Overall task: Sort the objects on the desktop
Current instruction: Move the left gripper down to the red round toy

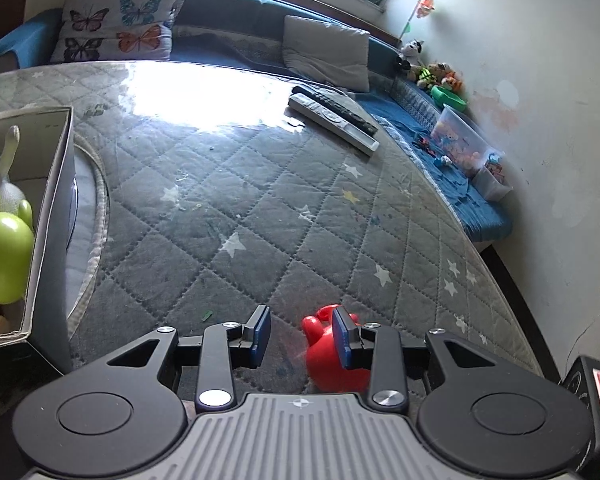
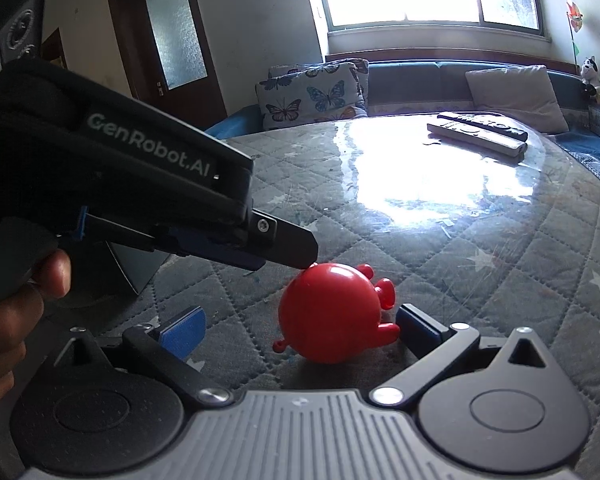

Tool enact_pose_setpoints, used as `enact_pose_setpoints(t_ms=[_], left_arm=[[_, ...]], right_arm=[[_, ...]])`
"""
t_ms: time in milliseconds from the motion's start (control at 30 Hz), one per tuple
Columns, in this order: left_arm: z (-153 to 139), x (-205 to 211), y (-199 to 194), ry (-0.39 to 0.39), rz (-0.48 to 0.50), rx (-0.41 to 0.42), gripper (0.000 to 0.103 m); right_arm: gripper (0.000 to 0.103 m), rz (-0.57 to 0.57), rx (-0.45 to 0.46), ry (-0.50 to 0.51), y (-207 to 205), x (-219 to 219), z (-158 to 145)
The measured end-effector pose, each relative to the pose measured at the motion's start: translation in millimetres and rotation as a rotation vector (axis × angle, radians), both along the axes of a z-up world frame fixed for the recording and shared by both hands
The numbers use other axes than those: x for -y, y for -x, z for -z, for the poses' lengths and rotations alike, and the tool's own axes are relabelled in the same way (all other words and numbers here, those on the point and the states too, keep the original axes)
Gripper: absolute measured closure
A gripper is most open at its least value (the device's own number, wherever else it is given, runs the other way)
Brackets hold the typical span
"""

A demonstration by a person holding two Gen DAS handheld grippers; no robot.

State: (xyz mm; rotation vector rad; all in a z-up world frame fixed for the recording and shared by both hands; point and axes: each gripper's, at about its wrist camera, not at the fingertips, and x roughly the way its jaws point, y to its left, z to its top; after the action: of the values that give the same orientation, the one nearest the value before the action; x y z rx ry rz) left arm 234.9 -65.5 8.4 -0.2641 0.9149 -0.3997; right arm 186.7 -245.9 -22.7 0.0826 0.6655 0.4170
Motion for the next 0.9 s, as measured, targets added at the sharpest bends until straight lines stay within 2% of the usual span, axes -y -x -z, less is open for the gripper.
enact_pose_setpoints(t_ms=[200,433,633,767,900], left_arm=[[-0.6,3.1,-0.6,0.007,0.012,0.012,0.067],[6.9,4.1,-0.5,-0.035,0.024,-0.007,0.067],[7.4,-3.2,0.7,0.016,0.015,-0.035,0.067],[3.1,-3.6,1.8,0.049,0.011,-0.04,0.067],[4.3,-3.5,2.5,0.077,0.005,-0.055,0.065]], right_arm=[[0.004,-0.006,0.0,-0.01,-0.3,1.6,-0.4],[0.011,-0.01,0.003,-0.005,3.8,6.0,-1.1],[0.018,-0.007,0.01,-0.007,8.6,12.4,-1.6],[0.026,0.002,0.015,-0.01,11.1,14.0,-1.8],[0.027,0.001,0.017,-0.031,11.9,17.4,-1.2]])
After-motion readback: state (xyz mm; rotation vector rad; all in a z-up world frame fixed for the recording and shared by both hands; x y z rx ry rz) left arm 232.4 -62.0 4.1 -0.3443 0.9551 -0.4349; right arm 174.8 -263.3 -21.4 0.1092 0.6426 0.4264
